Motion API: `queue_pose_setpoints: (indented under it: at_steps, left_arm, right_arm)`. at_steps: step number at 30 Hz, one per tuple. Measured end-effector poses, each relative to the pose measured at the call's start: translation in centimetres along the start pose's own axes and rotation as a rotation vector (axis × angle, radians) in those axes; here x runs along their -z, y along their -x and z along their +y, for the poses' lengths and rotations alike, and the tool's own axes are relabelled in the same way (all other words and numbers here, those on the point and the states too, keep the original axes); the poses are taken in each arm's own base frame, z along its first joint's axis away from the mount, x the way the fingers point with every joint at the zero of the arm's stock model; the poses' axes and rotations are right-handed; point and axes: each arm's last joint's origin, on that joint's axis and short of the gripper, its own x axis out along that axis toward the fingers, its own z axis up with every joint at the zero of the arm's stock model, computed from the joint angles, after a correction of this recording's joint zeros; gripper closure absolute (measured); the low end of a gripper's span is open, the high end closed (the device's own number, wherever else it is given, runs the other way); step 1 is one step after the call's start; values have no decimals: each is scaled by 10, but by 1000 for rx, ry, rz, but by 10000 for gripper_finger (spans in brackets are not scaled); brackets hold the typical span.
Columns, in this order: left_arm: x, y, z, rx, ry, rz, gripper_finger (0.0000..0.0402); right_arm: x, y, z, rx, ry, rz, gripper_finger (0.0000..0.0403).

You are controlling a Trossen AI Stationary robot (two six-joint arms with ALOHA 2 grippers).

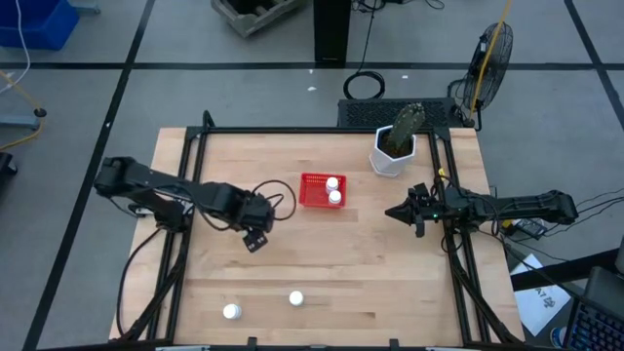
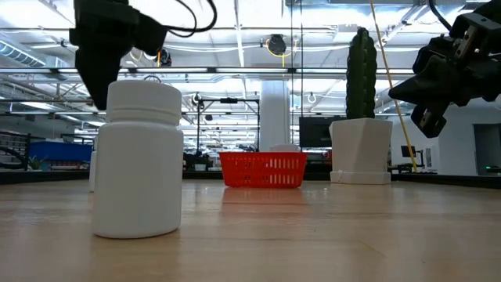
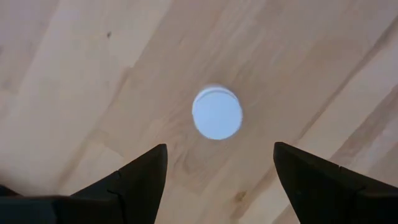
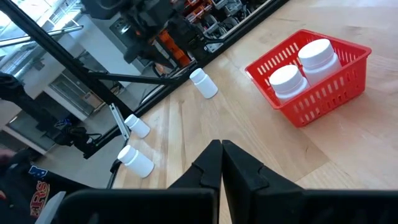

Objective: Pick and place pill bottles into a basket
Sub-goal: Put the white medicine bottle into the red basket

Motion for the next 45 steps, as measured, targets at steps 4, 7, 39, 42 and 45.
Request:
queue_pose_setpoints:
  at_steps: [4, 7, 39, 42, 45]
  left_arm:
    - [-1, -2, 3, 54, 39, -16, 105]
    - [-4, -5, 1, 67, 31, -32, 107]
    - [0, -43, 4, 145, 59, -25, 119]
    - [0, -43, 4, 135, 46, -31, 119]
    - [0, -43, 4, 125, 44, -43, 119]
  right_arm:
    - [0, 0, 0, 0, 0, 0, 399]
    - [0, 0, 0, 0, 0, 0, 399]
    - [0, 0, 0, 0, 0, 0, 399]
    - [0, 0, 0, 0, 0, 0, 399]
    - [0, 0, 0, 0, 0, 0, 399]
